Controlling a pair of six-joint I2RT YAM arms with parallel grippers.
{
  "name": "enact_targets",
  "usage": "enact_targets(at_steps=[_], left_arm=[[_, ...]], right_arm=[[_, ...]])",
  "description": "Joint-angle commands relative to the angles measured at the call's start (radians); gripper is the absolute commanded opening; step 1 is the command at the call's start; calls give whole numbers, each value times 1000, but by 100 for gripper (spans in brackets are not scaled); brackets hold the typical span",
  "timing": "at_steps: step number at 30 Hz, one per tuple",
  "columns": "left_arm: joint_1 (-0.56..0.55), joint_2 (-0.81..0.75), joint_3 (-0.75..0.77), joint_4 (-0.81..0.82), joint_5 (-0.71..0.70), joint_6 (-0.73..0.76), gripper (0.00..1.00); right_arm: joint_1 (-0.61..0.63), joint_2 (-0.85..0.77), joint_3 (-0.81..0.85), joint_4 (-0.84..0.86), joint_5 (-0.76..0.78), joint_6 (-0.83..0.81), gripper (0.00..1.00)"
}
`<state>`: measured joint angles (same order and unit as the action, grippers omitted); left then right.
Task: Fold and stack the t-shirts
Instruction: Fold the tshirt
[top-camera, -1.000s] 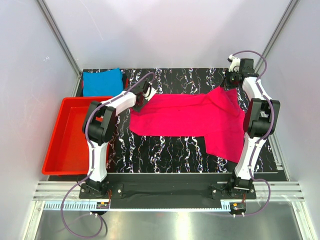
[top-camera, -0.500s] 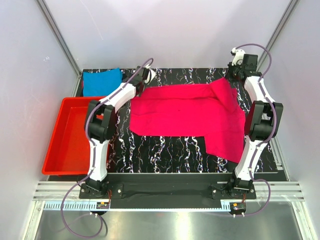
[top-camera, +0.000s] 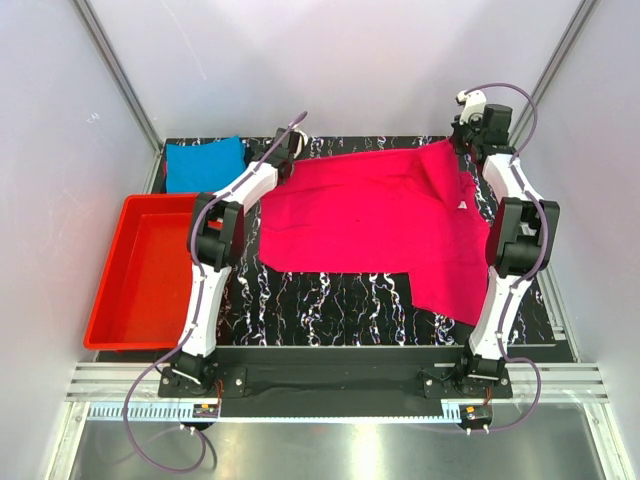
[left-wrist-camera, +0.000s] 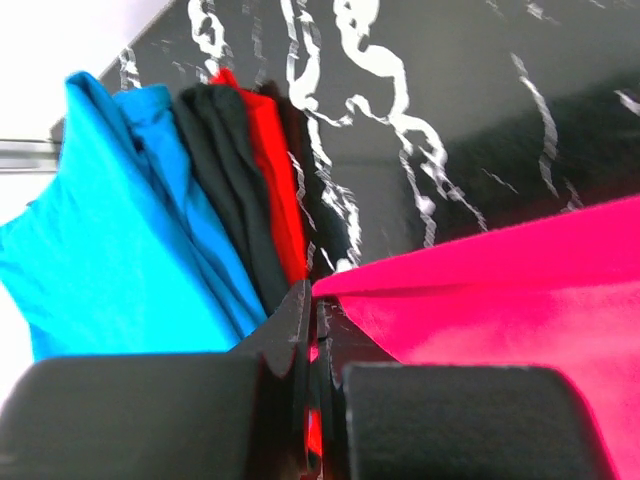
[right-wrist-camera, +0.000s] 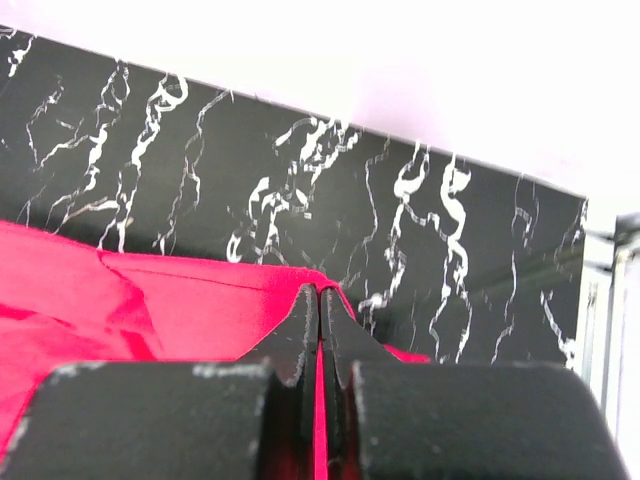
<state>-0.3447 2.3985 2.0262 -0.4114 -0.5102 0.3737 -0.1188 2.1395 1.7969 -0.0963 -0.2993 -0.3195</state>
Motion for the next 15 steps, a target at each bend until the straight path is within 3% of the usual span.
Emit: enact_targets(at_steps=[1,9,15], left_arm=[[26,11,75,129,-126,42,0],[26,31,135,315,-166,97,0],[26,54,172,322,-128,123,0]], right_arm=[[8,7,64,141,22,-61,0],[19,13,27,257,46,-95,0],[21,39,36,287,57,-118,0]])
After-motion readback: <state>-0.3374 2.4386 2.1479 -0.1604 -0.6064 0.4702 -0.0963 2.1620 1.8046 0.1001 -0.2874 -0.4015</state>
